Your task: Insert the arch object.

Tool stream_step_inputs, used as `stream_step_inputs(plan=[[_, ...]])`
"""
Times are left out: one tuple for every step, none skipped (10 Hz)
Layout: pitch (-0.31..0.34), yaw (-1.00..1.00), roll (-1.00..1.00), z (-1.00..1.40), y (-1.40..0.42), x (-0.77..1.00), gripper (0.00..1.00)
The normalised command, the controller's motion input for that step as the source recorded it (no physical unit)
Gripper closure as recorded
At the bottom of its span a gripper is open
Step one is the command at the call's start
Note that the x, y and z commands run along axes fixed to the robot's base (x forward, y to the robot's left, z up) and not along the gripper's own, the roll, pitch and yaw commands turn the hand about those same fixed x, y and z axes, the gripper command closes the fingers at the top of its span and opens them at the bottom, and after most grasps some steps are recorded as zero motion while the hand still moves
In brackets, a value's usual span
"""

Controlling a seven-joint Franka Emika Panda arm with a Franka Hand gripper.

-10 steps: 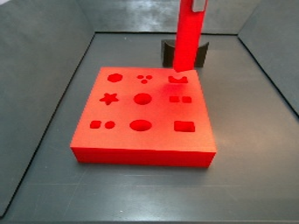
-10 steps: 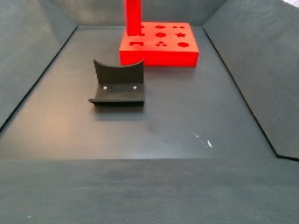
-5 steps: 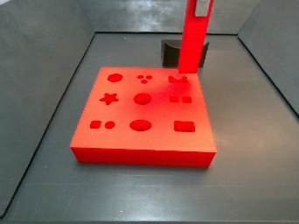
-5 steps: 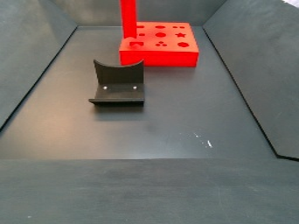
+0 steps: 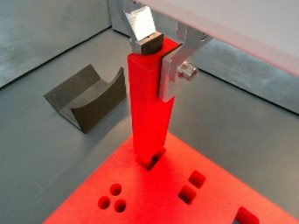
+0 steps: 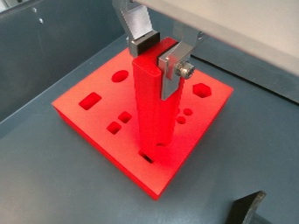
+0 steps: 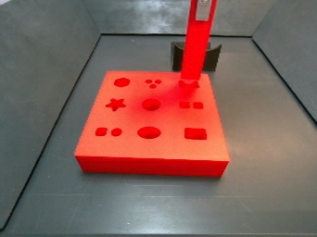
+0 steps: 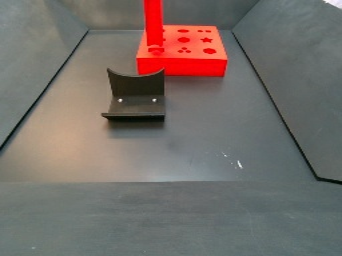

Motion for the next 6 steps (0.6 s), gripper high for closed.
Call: stream_step_inputs(plan=[[0.056, 0.1, 0.0, -0.26, 0.0, 0.2, 1.0], [0.076, 0.17, -0.01, -0.27, 0.0, 0.22, 1.0], [0.069, 0.09, -0.03, -0.29, 0.0, 0.05, 1.0], [0.051, 0.0, -0.1, -0.22, 0.0, -0.06, 1.0], [0.059, 0.0, -0.12, -0.21, 0.0, -0.11, 1.0], [0.057, 0.0, -0.13, -0.22, 0.0, -0.06, 1.0]])
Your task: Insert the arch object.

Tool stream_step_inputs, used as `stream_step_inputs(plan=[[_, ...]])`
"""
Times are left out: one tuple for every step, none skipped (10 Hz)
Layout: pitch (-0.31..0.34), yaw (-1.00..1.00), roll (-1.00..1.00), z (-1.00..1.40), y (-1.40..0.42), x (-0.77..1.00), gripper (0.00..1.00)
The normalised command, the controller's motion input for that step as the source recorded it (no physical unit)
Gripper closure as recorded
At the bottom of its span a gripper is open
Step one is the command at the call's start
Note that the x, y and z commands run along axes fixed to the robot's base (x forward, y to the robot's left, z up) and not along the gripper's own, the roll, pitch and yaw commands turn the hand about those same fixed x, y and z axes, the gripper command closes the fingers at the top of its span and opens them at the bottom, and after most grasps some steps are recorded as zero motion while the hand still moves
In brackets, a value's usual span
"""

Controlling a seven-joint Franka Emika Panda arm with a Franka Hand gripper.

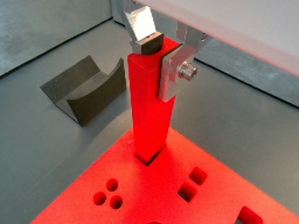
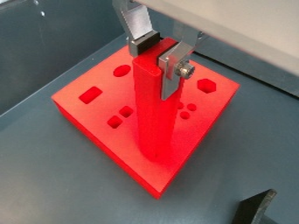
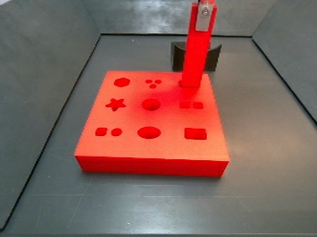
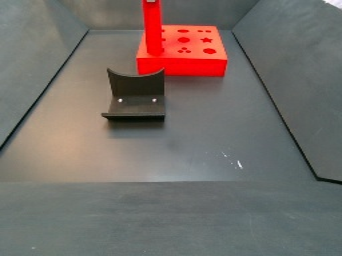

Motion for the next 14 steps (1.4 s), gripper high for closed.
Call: stream_step_inputs(plan=[[0.069, 0.0, -0.12, -0.24, 0.0, -0.06, 1.0], [0.033, 0.18, -0.09, -0.2, -0.07, -0.05, 1.0], [0.009, 0.33, -0.03, -0.23, -0.03, 0.0, 1.0], [0.0, 0.28, -0.02, -0.23, -0.03, 0.0, 1.0], [0.0, 0.11, 0.0, -0.19, 0.0, -0.09, 1.0], [-0.003, 0.01, 0.0, -0.17, 0.0, -0.17, 1.0], [-0.009, 0.07, 0.0, -0.18, 0.0, -0.14, 1.0], [-0.013, 0.09, 0.0, -0.18, 0.0, -0.13, 1.0], [-0.021, 0.08, 0.0, -0.22, -0.03, -0.07, 1.0], [-0.041, 0.11, 0.11, -0.36, -0.11, 0.0, 1.0], [-0.08, 0.25, 0.21, -0.6, -0.12, 0.08, 1.0], [-0.091, 0.27, 0.23, -0.71, -0.14, 0.11, 1.0], [-0.084, 0.21, 0.21, -0.73, -0.14, 0.08, 1.0], [-0.099, 0.17, 0.17, -0.78, -0.17, 0.07, 1.0]])
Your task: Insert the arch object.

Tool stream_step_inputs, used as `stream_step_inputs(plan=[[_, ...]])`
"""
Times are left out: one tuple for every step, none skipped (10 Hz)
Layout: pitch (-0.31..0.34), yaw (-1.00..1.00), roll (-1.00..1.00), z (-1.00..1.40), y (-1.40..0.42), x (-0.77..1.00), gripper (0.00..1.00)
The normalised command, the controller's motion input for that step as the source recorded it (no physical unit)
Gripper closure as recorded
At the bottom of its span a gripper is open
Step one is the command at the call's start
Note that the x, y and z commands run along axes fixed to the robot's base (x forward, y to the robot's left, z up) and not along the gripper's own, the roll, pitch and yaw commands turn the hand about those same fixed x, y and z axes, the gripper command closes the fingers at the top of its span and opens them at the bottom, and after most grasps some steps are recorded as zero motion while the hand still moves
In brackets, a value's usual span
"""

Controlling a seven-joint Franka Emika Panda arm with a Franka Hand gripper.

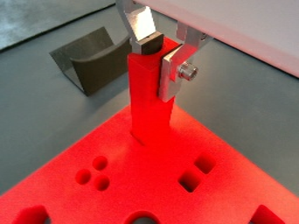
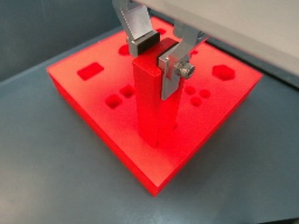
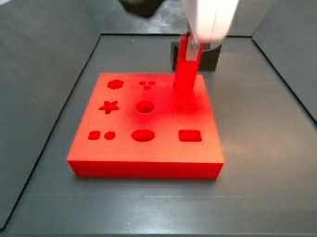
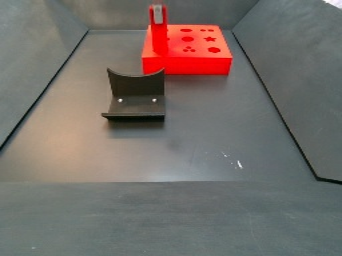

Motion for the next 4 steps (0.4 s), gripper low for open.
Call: stream_step_inputs(plan=[[-0.111, 0.13, 0.15, -0.85, -0.13, 0.02, 1.0], [-0.083, 0.06, 0.02, -0.79, -0.03, 0.08, 1.0], [0.0, 0.06, 0.0, -0.36, 0.0, 0.0, 1.0], [0.0, 0.0, 0.0, 0.0, 0.0, 0.0, 1.0]])
